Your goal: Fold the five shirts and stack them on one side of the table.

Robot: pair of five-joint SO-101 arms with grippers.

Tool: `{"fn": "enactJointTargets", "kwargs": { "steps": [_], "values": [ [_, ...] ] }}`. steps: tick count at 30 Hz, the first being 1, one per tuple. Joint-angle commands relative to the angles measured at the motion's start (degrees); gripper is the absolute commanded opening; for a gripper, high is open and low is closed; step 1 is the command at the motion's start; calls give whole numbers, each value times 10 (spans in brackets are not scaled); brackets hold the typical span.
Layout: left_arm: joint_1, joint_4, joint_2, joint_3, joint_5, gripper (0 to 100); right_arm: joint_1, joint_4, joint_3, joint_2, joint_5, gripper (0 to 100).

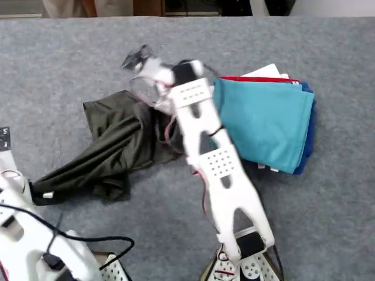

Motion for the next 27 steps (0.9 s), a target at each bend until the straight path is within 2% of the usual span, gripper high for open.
{"fn": "enactJointTargets", "kwargs": {
  "steps": [1, 4, 8, 12, 13, 14, 17, 20, 27],
  "values": [
    [7, -13, 73, -69, 30, 19, 50, -22, -22, -58, 5, 387],
    [4, -15, 146, -115, 35, 19, 49, 8, -25, -75, 6, 374],
    [-15, -15, 232, -180, 36, 19, 28, 49, -25, -106, 4, 296],
    [-62, -16, 306, -261, 64, 19, 15, 49, -19, -134, -3, 92],
    [-78, -16, 325, -286, 72, 19, 13, 49, -19, -139, -16, 26],
    [-95, -16, 343, -309, 80, 19, 12, 49, -19, -144, -33, 0],
    [-142, -14, 391, -368, 92, 19, 5, 49, -18, -153, -77, 48],
    [-175, -15, 429, -411, 92, 19, -13, 50, -18, -154, -93, 22],
    [-189, -15, 503, -463, 91, 19, -99, 51, -17, -154, -90, 5]
  ]
}}
